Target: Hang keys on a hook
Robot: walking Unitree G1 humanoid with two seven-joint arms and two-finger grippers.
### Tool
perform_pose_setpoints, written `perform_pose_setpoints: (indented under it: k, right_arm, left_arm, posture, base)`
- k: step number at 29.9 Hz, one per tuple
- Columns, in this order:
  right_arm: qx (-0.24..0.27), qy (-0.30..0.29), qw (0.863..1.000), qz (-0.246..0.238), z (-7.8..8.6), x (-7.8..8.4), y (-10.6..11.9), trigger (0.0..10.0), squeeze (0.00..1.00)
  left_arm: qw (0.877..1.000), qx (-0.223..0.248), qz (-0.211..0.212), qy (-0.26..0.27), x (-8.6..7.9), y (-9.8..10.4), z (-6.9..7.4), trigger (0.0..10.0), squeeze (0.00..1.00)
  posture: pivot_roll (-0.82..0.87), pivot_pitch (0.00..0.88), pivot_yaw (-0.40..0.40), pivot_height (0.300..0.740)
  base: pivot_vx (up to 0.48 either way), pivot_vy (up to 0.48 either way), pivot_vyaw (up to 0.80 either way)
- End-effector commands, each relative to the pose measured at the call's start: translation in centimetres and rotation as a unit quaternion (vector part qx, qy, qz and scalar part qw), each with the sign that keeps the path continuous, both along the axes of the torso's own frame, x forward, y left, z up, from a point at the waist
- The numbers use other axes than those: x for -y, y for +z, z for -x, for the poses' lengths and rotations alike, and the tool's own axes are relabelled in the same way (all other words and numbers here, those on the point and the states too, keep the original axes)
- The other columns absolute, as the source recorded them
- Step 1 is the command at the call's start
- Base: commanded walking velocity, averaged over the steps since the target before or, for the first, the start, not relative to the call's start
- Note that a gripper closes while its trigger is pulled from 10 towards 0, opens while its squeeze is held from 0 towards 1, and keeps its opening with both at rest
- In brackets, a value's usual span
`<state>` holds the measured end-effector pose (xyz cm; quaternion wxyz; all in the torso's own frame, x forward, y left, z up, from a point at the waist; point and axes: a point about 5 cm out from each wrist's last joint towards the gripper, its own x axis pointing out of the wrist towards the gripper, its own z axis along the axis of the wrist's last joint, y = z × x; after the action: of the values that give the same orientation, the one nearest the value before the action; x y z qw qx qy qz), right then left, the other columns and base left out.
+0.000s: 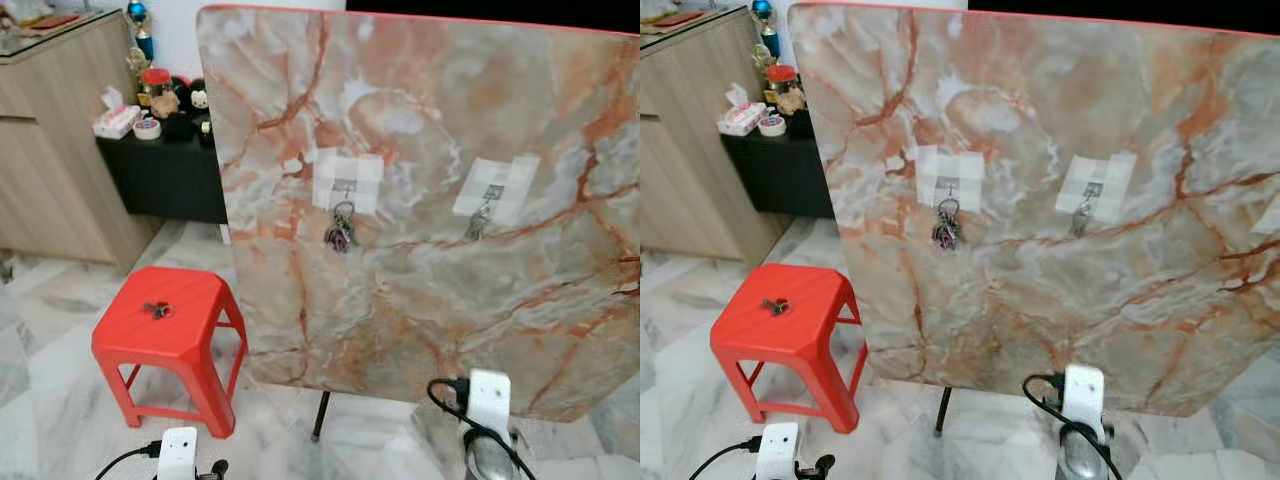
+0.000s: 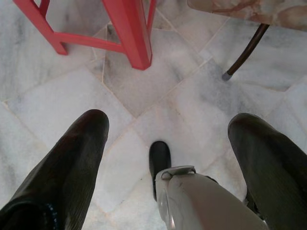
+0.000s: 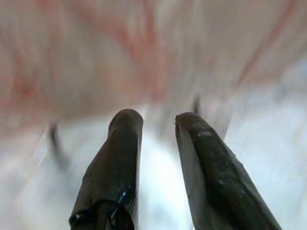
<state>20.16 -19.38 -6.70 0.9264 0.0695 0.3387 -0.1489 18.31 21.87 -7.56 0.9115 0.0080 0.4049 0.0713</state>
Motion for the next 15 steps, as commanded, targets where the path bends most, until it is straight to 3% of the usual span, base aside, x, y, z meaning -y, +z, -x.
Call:
perform_pose_setpoints:
  k: [1, 2, 3, 6, 15]
  right_arm:
    - [-0.066, -0.008, 0.997, -0.031, 2.7, 0.4, -1.7, 10.0, 0.0]
    - [-0.066, -0.008, 0.997, -0.031, 2.7, 0.4, -1.7, 10.0, 0.0]
    - [-0.112, 0.012, 0.993, -0.026, 4.8, 0.4, -2.6, 10.0, 0.0]
    - [-0.131, 0.032, 0.991, -0.02, 6.0, 0.5, -3.1, 10.0, 0.0]
    - [-0.146, 0.019, 0.989, -0.033, 6.9, 0.9, -3.4, 10.0, 0.0]
  left_arm:
    - [1.0, -0.002, -0.003, -0.007, 0.0, 0.1, -0.2, 10.0, 0.0]
    - [1.0, -0.002, -0.003, -0.007, 0.0, 0.1, -0.2, 10.0, 0.0]
    - [1.0, 0.0, -0.003, -0.009, 0.1, 0.1, -0.4, 10.0, 0.0]
    - [1.0, 0.0, -0.002, -0.009, 0.1, 0.2, -0.5, 10.0, 0.0]
    - [1.0, -0.006, -0.005, -0.013, -0.1, 0.1, -0.2, 10.0, 0.0]
  posture:
    - [-0.02, 0.0, -0.04, 0.74]
    - [-0.02, 0.0, -0.04, 0.74]
    - [-0.02, 0.0, -0.041, 0.74]
    - [-0.01, 0.0, -0.042, 0.74]
    - [-0.02, 0.0, -0.034, 0.74]
  base:
    - [0.0, 0.0, 0.0]
    - [0.0, 0.0, 0.0]
    - [0.0, 0.0, 0.0]
    - [0.0, 0.0, 0.0]
    - [0.0, 0.0, 0.0]
